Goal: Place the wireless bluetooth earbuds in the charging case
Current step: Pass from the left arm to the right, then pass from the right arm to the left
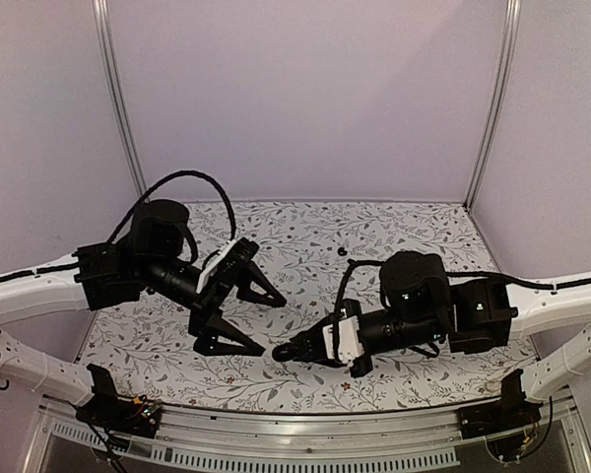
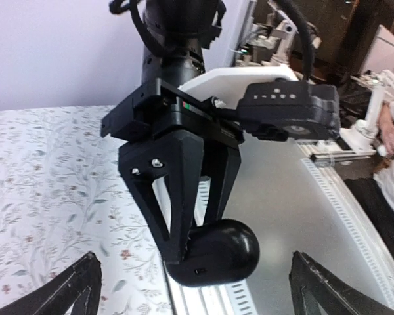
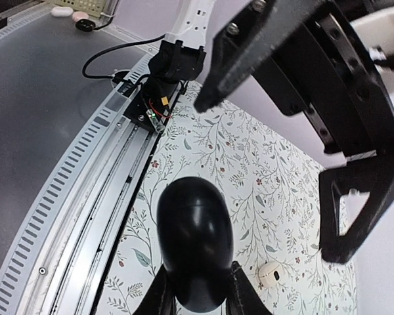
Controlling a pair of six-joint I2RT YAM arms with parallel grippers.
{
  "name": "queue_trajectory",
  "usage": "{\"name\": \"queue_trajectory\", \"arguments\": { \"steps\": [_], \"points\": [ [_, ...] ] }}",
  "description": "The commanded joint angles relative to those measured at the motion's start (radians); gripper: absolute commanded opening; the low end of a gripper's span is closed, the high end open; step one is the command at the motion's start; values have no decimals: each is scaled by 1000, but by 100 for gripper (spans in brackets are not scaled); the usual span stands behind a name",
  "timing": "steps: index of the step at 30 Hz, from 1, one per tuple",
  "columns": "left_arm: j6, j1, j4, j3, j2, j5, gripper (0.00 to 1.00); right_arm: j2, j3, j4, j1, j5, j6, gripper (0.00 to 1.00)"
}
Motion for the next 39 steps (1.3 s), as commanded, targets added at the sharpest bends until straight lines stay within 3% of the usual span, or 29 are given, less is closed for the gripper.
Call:
{"name": "queue_trajectory", "arguments": {
  "steps": [1, 3, 6, 13, 25, 39],
  "points": [
    [46, 28, 80, -77, -154, -327, 100, -59, -58, 106, -108, -48, 154, 0],
    [71, 30, 56, -83, -191, -444, 99, -72, -60, 113, -152, -69, 225, 0],
    [104, 27, 22, -90, -205, -522, 86, -75, -63, 114, -190, -76, 304, 0],
    [91, -7, 66, -94, -152, -555, 65, -38, -42, 96, -215, -122, 375, 0],
    [125, -64, 49, -66, -21, -442, 56, 40, 41, -26, -215, -144, 386, 0],
    [122, -77, -4, -15, 47, -478, 44, 104, 103, -105, -207, -131, 377, 0]
  ]
}}
